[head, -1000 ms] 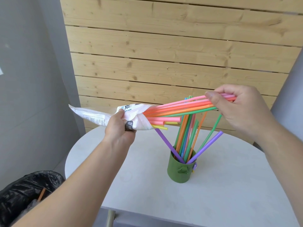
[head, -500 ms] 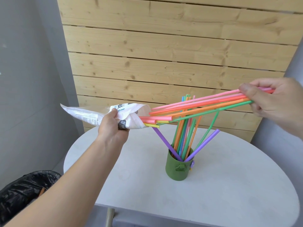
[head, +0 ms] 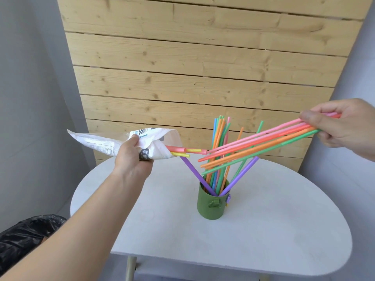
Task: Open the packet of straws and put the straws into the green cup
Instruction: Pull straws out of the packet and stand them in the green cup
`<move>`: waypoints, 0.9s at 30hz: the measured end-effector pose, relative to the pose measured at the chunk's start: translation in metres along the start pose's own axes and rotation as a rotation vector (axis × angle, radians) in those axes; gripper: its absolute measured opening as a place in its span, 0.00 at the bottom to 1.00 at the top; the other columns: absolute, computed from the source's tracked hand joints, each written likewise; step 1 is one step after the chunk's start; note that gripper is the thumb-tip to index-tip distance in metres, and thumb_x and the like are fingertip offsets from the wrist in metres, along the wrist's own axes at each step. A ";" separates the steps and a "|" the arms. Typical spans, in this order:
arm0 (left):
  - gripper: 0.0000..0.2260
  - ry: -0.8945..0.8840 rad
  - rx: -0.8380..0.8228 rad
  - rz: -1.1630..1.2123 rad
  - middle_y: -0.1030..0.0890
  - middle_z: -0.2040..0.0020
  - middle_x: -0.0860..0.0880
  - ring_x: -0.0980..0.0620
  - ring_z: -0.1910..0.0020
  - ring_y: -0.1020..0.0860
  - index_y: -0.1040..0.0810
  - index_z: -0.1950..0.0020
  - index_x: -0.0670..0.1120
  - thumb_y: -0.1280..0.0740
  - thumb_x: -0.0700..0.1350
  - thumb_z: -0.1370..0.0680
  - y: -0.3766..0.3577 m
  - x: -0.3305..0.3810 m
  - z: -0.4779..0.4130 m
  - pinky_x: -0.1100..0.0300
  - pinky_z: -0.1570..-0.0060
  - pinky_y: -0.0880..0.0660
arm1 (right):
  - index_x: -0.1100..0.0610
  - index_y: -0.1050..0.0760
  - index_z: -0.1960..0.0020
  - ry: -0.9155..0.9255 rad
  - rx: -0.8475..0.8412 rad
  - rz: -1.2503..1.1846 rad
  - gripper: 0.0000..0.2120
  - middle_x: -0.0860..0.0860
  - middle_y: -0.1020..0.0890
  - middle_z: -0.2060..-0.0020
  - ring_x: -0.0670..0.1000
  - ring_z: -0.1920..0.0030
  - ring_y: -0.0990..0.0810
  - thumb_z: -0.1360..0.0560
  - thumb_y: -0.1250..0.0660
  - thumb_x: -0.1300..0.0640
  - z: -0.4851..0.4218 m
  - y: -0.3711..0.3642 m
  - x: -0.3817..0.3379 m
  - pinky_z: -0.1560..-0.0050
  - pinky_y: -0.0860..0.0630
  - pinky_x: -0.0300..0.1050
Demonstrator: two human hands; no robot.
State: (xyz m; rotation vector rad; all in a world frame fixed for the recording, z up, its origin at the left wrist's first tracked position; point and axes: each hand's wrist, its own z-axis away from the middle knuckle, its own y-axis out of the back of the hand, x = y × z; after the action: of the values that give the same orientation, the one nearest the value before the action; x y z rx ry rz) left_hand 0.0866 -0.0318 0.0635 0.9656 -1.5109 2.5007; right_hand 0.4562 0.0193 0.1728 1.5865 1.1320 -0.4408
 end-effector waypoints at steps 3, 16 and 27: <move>0.04 0.006 -0.006 -0.007 0.15 0.71 0.44 0.48 0.74 0.14 0.25 0.45 0.40 0.36 0.40 0.14 -0.001 -0.001 0.002 0.59 0.75 0.19 | 0.56 0.17 0.60 -0.037 -0.031 0.036 0.15 0.50 0.35 0.78 0.49 0.78 0.41 0.31 0.29 0.43 0.003 0.001 -0.001 0.79 0.40 0.35; 0.03 0.051 -0.025 -0.067 0.13 0.68 0.44 0.49 0.71 0.13 0.24 0.44 0.42 0.35 0.41 0.14 -0.002 -0.013 0.008 0.56 0.67 0.17 | 0.56 0.17 0.62 -0.034 -0.091 0.286 0.15 0.48 0.31 0.78 0.45 0.79 0.36 0.23 0.30 0.46 -0.002 -0.005 -0.025 0.69 0.38 0.42; 0.14 0.067 -0.011 -0.053 0.14 0.39 0.45 0.49 0.52 0.12 0.23 0.31 0.41 0.32 0.42 0.16 0.002 -0.021 -0.004 0.54 0.54 0.15 | 0.53 0.16 0.61 0.003 -0.176 0.398 0.13 0.43 0.30 0.81 0.43 0.78 0.34 0.23 0.30 0.46 -0.010 -0.005 -0.028 0.69 0.39 0.42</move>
State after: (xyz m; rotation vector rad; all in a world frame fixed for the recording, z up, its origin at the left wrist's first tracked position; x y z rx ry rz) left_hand 0.1008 -0.0246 0.0490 0.8979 -1.4591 2.4598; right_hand 0.4357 0.0164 0.1948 1.6060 0.8047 -0.0727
